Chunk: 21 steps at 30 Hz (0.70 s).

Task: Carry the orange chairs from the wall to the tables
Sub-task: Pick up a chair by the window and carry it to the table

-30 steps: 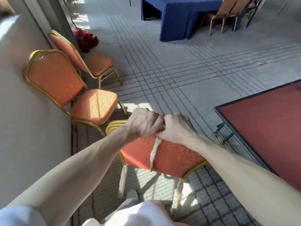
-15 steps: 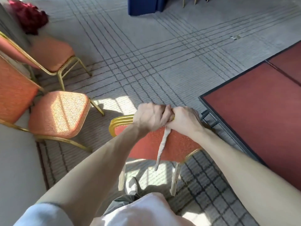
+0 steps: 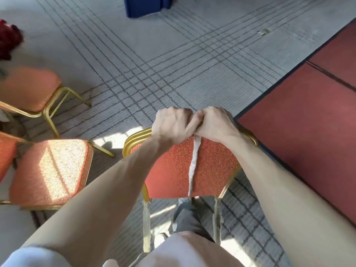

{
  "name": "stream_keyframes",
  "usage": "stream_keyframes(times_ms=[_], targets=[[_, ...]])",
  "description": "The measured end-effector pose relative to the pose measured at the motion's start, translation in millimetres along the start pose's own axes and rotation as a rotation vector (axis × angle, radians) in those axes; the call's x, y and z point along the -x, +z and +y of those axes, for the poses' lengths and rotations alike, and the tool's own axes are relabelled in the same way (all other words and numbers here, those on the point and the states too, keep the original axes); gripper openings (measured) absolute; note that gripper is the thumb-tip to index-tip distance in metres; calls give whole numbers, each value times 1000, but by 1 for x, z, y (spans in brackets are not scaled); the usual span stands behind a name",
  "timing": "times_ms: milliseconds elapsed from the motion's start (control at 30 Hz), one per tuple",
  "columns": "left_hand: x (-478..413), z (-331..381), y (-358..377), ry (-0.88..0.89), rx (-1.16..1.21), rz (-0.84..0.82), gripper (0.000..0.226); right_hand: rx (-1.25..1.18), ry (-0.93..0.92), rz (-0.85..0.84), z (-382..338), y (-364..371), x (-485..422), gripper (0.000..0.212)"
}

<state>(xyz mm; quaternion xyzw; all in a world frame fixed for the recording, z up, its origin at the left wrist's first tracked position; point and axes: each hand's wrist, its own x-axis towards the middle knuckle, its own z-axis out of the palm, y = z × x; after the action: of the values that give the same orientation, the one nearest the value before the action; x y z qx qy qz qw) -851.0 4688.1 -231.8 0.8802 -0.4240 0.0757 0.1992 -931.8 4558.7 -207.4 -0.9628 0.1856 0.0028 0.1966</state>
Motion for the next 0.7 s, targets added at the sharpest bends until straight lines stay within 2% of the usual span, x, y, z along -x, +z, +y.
stream_keyframes(times_ms=[167,300,500,633,700], targets=[[-80,-34,20,-62,-50,-36,68,7,-24,-8,15,-6,-92,41],[-152,-64,36,-139,80,-182,60,16,-81,-16,27,-12,-164,43],[-240,-93,55,30,-100,-242,33,15,-115,-142,44,-28,-257,44],[-290,-103,63,-22,-127,-194,59,17,-136,-168,54,-48,-304,35],[-308,-106,64,-46,-132,-169,61,29,-164,-156,56,-59,-322,32]])
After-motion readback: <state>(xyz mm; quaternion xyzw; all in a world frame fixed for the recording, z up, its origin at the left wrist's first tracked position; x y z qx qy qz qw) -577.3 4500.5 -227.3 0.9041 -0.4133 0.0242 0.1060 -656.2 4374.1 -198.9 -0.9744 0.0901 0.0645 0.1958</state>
